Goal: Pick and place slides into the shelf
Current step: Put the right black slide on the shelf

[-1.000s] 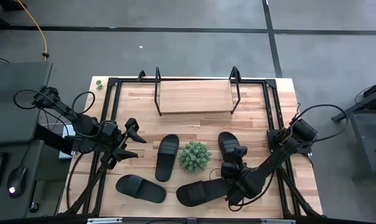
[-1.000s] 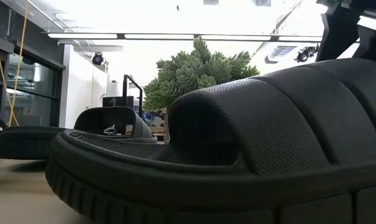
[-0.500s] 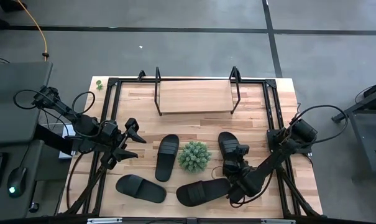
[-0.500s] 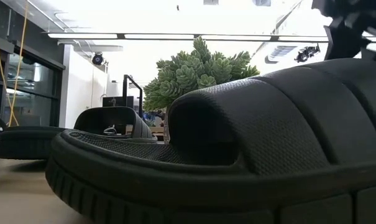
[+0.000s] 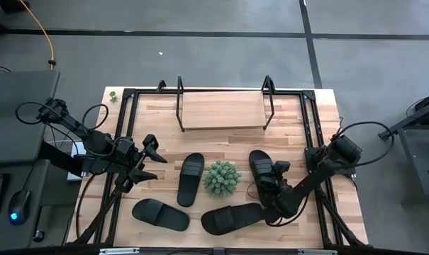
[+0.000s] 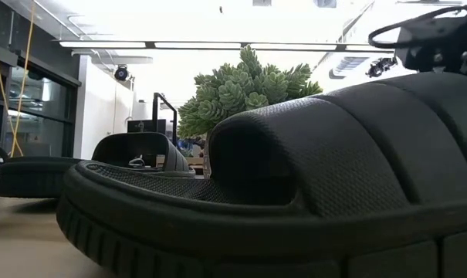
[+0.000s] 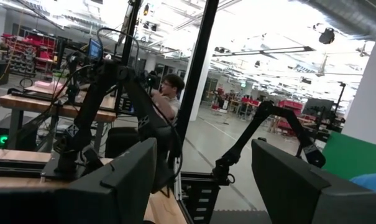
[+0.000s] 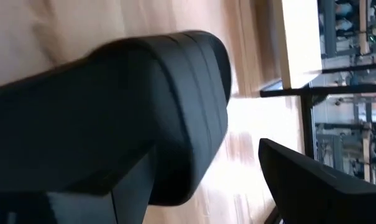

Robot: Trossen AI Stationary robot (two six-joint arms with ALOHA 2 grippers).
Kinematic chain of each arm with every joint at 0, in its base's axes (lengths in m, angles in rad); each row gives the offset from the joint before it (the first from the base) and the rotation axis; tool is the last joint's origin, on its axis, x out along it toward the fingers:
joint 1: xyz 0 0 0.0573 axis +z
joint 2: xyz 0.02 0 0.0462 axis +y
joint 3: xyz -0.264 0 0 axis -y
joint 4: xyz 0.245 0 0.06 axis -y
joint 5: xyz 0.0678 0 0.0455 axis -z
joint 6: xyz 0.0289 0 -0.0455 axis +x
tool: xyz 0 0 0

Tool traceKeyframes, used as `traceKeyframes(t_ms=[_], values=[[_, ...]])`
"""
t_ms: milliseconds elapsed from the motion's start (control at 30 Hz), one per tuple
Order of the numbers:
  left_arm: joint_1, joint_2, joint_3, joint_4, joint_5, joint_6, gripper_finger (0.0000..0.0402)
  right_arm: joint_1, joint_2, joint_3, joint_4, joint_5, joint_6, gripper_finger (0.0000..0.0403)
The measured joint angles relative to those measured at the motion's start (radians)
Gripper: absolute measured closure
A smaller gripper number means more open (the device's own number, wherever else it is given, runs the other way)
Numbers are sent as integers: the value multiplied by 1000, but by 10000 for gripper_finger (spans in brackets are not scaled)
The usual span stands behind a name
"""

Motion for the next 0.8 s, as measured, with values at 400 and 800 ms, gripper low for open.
traceKeyframes(t_ms=[400,800], values=[[0,0,0,0,0,0,156,-95,0,-78,118,27,-47,131],[0,0,0,0,0,0,156,-128,0,-77,146,62,-75,131]])
